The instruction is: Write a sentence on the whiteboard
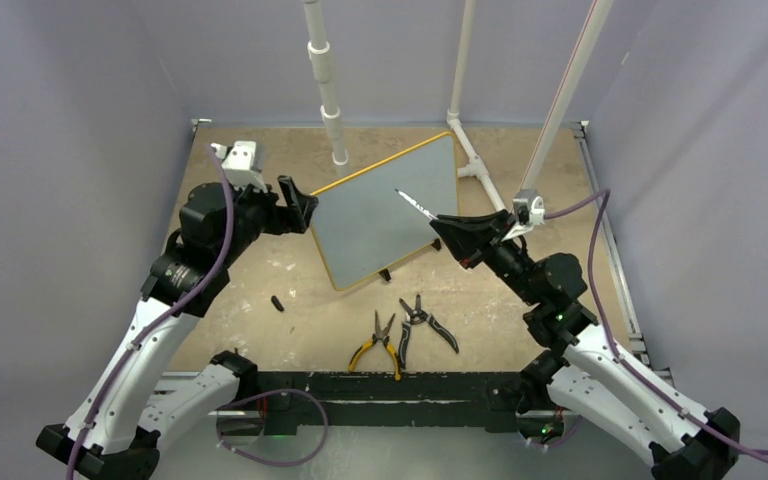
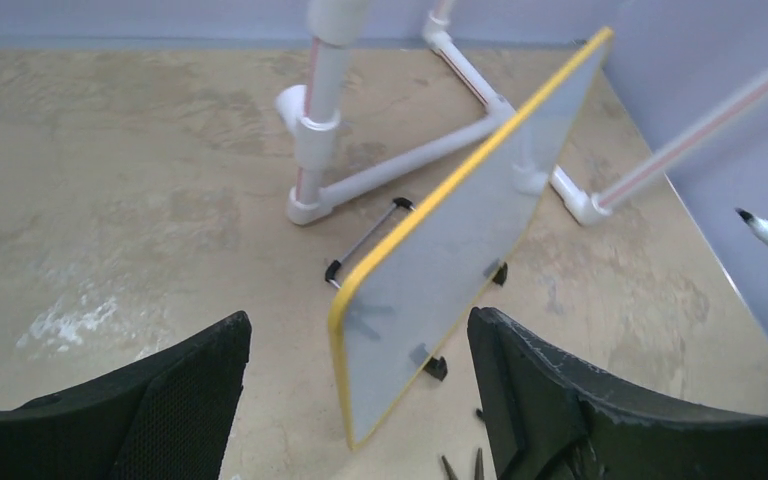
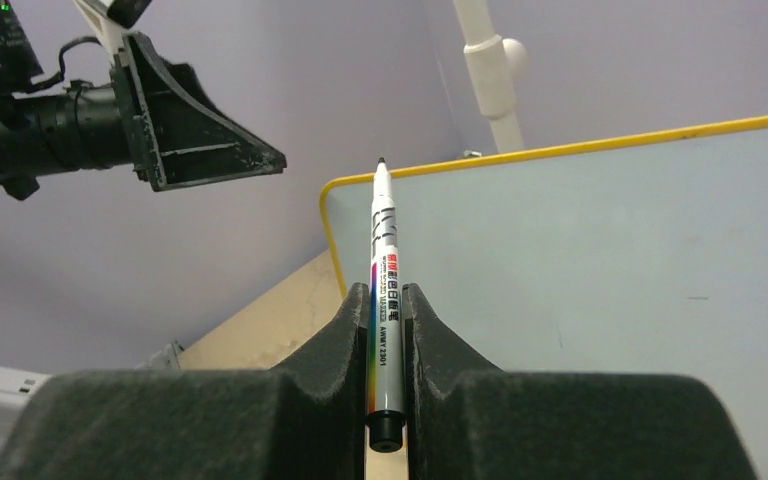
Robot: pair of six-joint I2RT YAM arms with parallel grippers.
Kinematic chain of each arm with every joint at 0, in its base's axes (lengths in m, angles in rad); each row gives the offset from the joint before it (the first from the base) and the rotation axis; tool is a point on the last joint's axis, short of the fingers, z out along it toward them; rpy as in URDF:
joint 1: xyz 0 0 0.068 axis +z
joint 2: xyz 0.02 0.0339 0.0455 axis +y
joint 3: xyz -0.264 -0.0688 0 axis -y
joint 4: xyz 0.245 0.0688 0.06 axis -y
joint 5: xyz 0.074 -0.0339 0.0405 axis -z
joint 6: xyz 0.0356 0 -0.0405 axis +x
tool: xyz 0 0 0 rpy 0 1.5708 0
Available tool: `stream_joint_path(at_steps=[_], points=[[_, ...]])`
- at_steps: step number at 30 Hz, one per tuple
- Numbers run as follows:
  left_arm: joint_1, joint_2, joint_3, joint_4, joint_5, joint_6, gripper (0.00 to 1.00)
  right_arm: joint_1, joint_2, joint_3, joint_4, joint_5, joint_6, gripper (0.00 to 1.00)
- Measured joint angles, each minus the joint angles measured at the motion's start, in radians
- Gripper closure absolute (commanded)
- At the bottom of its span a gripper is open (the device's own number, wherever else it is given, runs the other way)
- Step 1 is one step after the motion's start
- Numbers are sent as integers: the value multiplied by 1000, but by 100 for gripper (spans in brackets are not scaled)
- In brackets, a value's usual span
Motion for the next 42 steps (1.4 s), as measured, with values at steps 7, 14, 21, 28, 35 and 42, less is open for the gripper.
stream_joint_path(at_steps=[7, 14, 21, 28, 35, 42], points=[[0, -26, -94, 79, 282, 134, 21, 0, 104, -18, 87, -99, -26, 100], [0, -39, -152, 88, 359, 195, 23, 0, 221, -16, 122, -185, -103, 100], [2, -24, -195, 105, 222, 237, 28, 0, 314, 14, 166, -206, -162, 100], [77, 37, -240, 174, 290, 250, 45, 17, 392, 60, 201, -223, -186, 100], [196, 50, -274, 230, 438, 258, 65, 46, 429, 97, 221, -245, -216, 100], [222, 56, -289, 262, 546, 258, 76, 107, 499, 139, 224, -210, -266, 100]])
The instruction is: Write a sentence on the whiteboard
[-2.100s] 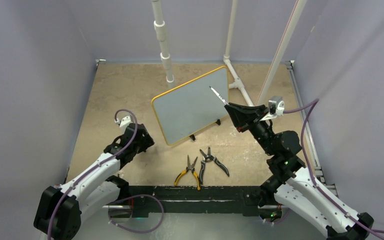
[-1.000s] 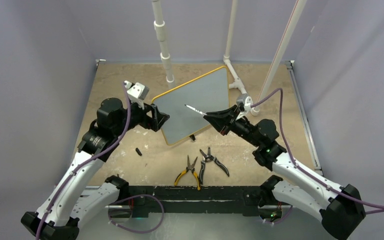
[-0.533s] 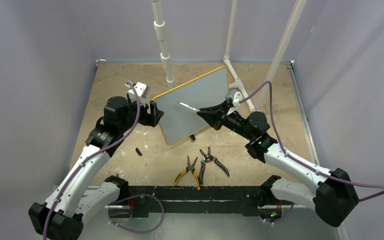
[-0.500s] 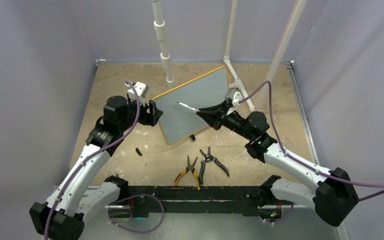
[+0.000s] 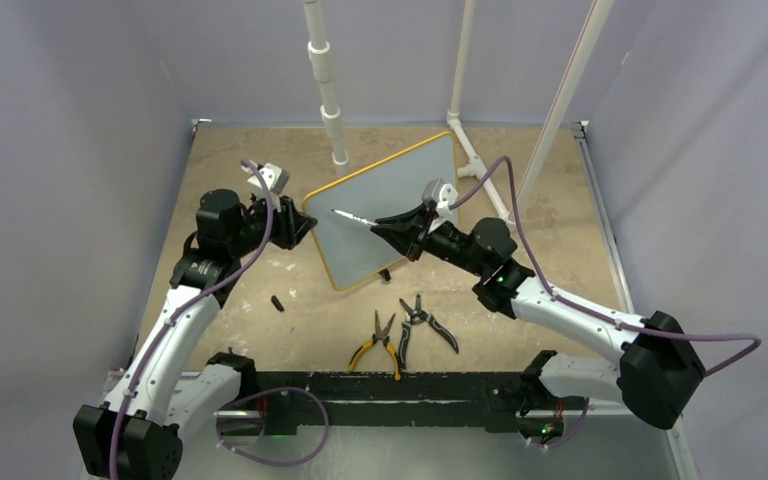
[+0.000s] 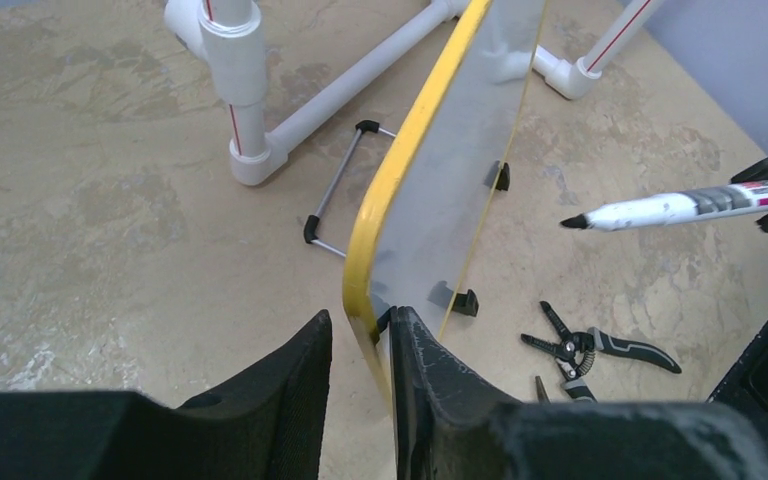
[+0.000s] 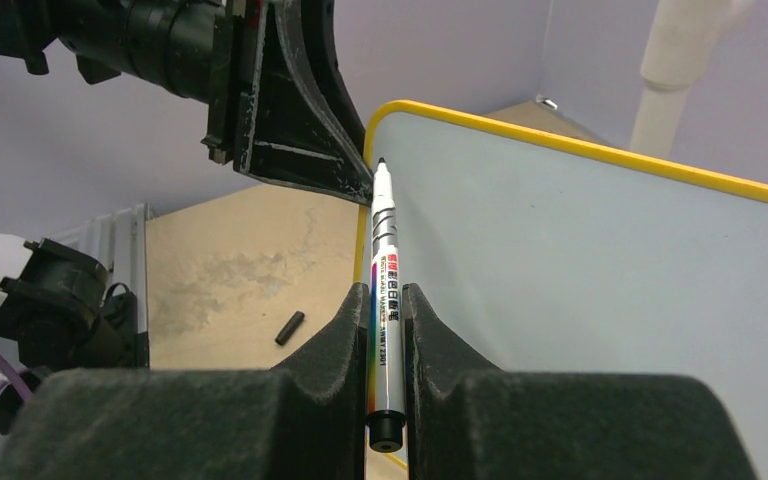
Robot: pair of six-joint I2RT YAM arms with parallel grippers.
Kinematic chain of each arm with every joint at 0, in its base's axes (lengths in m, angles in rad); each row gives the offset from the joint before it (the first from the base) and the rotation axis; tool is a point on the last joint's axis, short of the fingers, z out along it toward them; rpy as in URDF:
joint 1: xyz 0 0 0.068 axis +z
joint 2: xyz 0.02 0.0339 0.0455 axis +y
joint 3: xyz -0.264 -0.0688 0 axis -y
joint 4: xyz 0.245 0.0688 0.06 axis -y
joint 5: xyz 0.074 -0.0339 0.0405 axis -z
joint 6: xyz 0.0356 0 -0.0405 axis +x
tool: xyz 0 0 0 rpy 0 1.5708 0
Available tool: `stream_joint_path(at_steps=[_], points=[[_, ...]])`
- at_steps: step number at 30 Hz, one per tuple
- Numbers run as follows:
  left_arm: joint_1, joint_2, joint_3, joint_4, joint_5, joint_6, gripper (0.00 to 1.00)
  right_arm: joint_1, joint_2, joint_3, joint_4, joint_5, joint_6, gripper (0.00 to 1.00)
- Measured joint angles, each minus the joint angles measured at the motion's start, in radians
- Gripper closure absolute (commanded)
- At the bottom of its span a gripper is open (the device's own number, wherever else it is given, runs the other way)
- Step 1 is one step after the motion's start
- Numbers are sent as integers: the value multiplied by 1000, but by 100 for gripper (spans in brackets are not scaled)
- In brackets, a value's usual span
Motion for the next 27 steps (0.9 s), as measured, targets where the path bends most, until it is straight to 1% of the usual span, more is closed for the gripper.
stream_joint_path(at_steps=[10, 16, 18, 27], points=[[2, 6, -12, 32, 63, -1, 92, 35, 74, 57, -2, 63, -37, 100], [5, 7, -14, 39, 89, -3, 98, 55, 106, 82, -3, 84, -50, 100], [5, 7, -14, 39, 90, -3, 100, 63, 111, 84, -5, 87, -53, 100], [5, 7, -14, 39, 89, -2, 100, 71, 121, 89, -14, 113, -65, 100]])
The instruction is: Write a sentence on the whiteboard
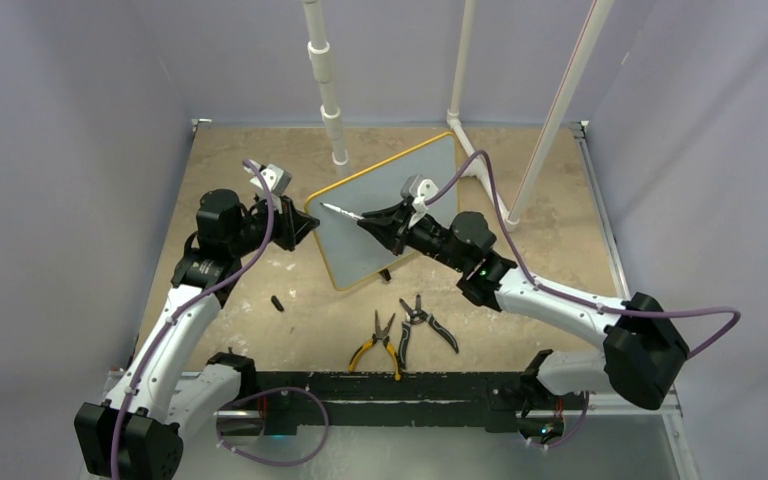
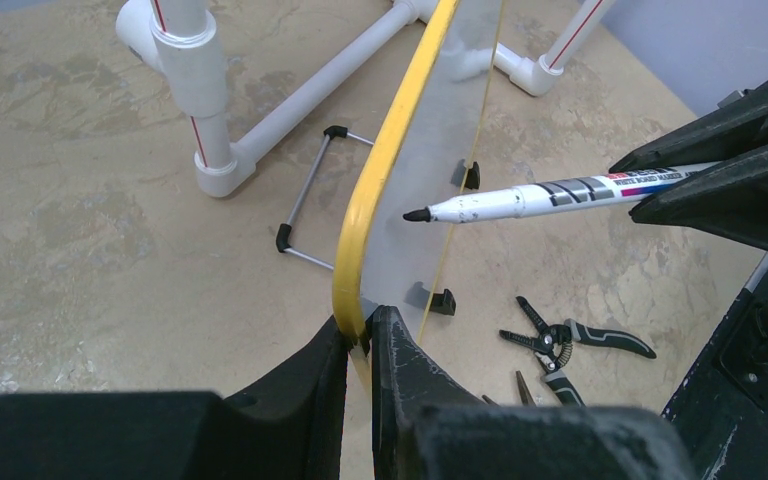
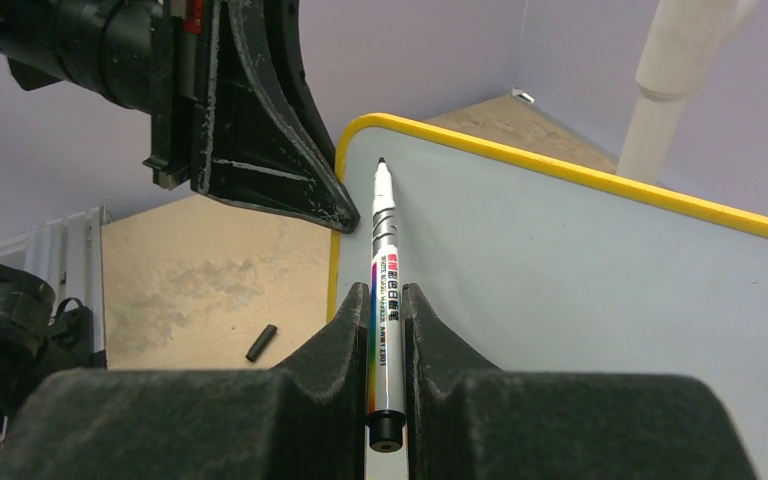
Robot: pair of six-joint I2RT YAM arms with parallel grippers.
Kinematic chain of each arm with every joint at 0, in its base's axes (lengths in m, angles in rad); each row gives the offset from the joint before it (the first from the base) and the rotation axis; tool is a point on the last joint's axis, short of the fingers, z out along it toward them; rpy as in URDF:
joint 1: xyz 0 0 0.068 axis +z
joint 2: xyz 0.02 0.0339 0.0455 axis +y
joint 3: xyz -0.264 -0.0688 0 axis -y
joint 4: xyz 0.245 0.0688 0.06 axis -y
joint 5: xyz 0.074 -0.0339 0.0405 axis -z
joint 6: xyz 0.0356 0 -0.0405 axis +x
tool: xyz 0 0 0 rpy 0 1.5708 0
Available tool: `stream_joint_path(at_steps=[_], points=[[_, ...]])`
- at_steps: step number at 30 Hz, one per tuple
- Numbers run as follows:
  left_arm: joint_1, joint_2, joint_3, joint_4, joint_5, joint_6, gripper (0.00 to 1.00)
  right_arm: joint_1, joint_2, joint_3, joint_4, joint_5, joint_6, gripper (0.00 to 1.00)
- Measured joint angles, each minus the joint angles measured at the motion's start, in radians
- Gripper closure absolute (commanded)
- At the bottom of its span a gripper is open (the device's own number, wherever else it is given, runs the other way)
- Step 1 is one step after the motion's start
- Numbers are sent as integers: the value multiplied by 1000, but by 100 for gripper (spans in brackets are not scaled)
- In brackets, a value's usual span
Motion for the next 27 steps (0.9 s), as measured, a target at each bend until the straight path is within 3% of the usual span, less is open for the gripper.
stream_joint_path(at_steps=[27], points=[[1, -1, -6, 8, -15, 0, 100, 32, 23, -3, -56, 68, 2, 100]])
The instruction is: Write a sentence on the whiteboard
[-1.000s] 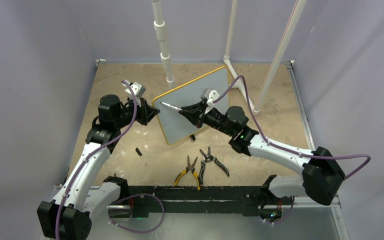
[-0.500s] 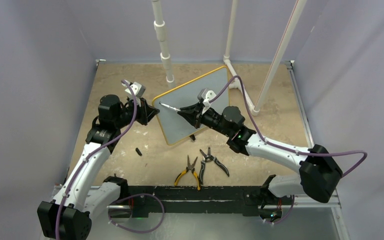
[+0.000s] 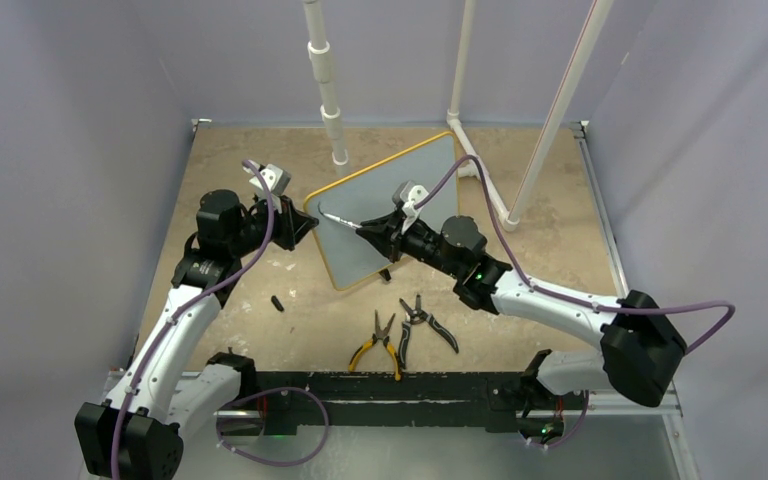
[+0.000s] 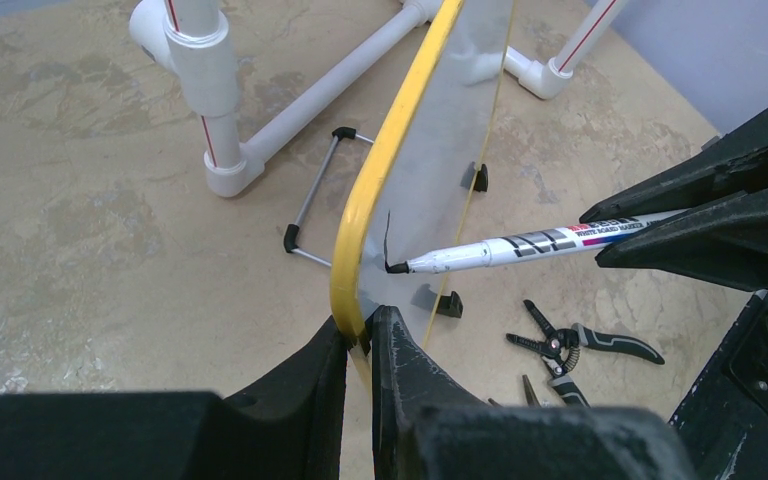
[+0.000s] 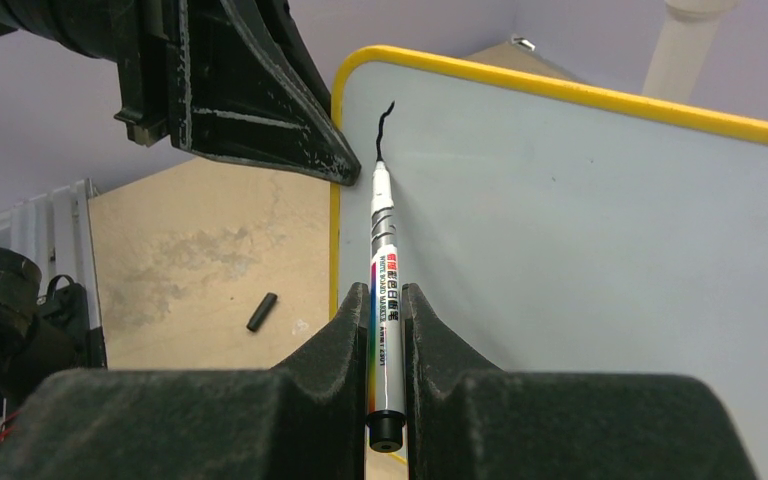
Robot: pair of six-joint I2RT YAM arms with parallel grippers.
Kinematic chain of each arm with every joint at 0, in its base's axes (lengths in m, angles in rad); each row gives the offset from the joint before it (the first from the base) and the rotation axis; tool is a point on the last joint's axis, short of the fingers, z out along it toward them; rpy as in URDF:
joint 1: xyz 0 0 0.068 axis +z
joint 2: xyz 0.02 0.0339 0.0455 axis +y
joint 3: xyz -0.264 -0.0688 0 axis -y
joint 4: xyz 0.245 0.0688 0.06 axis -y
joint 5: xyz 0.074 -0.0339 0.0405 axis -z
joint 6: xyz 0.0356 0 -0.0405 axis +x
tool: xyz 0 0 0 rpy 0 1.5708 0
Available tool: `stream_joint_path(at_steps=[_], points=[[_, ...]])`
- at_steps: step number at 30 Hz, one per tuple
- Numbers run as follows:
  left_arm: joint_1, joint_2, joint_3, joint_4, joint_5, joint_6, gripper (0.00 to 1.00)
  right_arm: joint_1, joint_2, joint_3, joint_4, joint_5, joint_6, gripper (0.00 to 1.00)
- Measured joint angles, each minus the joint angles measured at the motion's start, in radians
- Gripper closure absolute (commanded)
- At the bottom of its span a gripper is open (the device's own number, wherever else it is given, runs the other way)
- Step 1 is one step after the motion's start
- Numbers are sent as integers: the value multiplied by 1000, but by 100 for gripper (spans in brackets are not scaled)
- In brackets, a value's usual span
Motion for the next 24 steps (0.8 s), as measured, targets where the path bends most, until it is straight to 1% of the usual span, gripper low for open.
stream_joint_path(at_steps=[15, 20, 24], points=[[0, -2, -2, 2, -3, 0, 100, 5, -41, -18, -68, 26, 8, 100], [0, -3, -4, 5, -3, 0, 100, 5, -86, -19, -50, -2, 15, 100], [0, -4, -6, 7, -3, 0, 100, 5, -90, -18, -12, -7, 23, 100]])
